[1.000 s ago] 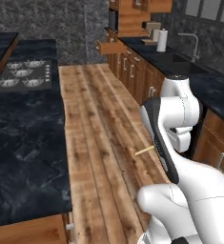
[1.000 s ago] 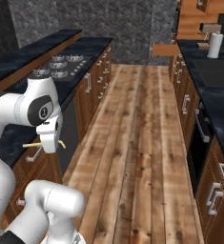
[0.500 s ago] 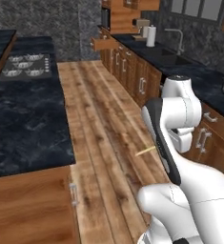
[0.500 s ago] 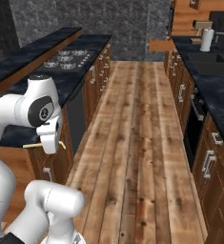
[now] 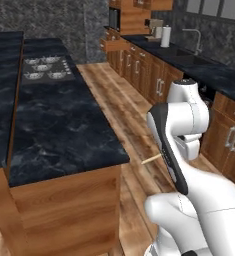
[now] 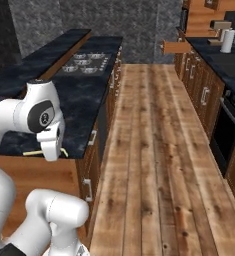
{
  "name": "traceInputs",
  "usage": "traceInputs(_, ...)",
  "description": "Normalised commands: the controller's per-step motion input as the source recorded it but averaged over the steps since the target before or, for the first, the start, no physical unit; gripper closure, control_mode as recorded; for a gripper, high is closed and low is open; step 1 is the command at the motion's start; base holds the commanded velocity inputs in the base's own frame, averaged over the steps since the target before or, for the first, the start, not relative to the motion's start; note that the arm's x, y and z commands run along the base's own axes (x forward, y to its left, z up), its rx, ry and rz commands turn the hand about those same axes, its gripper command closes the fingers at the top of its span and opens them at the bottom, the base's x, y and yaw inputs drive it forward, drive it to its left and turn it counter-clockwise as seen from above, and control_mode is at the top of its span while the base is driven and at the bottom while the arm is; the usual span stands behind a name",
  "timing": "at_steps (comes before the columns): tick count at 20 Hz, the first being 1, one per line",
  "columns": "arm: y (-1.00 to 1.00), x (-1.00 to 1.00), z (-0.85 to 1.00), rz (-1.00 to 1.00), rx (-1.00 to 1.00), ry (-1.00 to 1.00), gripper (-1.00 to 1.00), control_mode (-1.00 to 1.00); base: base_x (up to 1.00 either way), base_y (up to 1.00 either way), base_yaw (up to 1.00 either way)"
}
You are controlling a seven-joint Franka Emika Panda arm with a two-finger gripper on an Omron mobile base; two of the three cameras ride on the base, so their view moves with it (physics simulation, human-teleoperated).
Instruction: Take a straw from the drawer in front and place it inside the glass cup on the dining counter.
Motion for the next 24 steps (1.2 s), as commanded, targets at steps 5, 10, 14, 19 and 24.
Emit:
traceInputs(5, 0.0, 0.0, 0.0, 0.0, 0.0, 0.0, 1.0, 1.0, -0.18, 1.0, -0.18)
traceInputs(10, 0.0, 0.0, 0.0, 0.0, 0.0, 0.0, 1.0, 1.0, -0.3, 1.0, -0.18)
traceInputs(14, 0.0, 0.0, 0.0, 0.0, 0.0, 0.0, 1.0, 1.0, -0.19, 0.92, -0.19)
traceInputs(19, 0.0, 0.0, 0.0, 0.0, 0.0, 0.0, 1.0, 1.0, 0.53, 0.7, -0.22)
traceInputs(24, 0.0, 0.0, 0.0, 0.0, 0.0, 0.0, 1.0, 1.0, 0.64, 0.52, -0.19)
